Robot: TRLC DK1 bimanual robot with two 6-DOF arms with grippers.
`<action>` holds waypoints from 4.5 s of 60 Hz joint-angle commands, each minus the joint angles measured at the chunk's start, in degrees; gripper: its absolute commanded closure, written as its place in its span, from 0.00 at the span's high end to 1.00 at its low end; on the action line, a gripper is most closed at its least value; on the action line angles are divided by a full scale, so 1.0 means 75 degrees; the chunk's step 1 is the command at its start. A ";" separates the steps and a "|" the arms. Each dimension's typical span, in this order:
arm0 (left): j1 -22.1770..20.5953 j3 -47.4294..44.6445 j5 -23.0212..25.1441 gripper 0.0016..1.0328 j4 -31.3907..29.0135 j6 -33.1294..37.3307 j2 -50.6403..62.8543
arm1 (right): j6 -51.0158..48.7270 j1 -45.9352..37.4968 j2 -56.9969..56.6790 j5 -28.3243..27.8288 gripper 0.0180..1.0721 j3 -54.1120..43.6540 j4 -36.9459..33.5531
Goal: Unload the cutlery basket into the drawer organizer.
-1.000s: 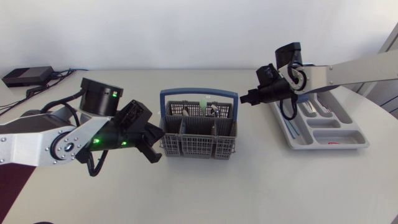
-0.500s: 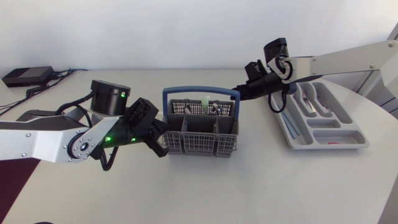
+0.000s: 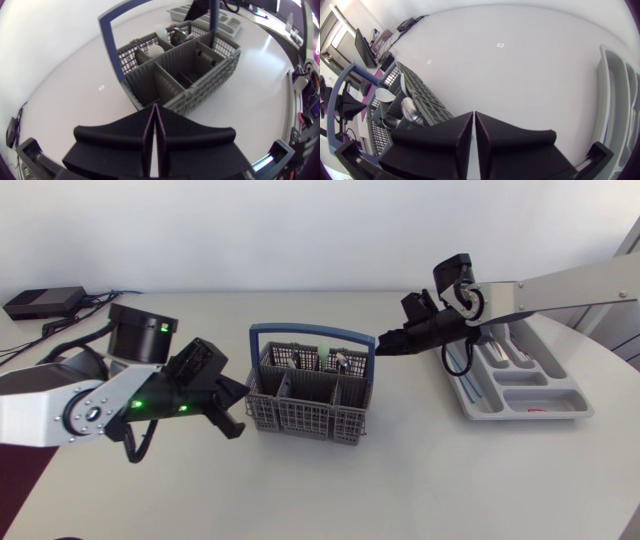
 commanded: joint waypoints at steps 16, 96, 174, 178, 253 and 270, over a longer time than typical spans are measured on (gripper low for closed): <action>-0.0342 -0.0574 0.0610 0.03 -0.0639 0.0711 -0.0171 | 0.0142 0.0072 0.0106 0.0085 0.11 0.0278 0.0128; 0.0701 0.2262 0.0610 0.03 0.1599 0.0476 0.4059 | -0.0011 0.1115 -0.2038 -0.0395 0.11 -0.2418 -0.0201; -0.0928 -0.0621 0.1302 0.03 -0.1565 0.1484 -0.1027 | 0.0318 0.0576 0.0470 0.0812 0.11 0.0711 0.0784; -0.1139 -0.0668 0.1325 0.03 -0.1577 0.1437 -0.1015 | 0.0364 0.0658 0.0704 0.0789 0.11 0.1098 0.0643; 0.1334 -0.0422 0.1255 0.03 0.1177 0.1777 0.1364 | -0.0257 0.1173 -0.1230 -0.0383 0.11 -0.1281 -0.0189; 0.1193 0.0340 0.1255 0.03 0.1341 0.1671 0.2137 | -0.0526 0.1044 -0.2120 -0.0395 0.11 -0.2418 -0.0154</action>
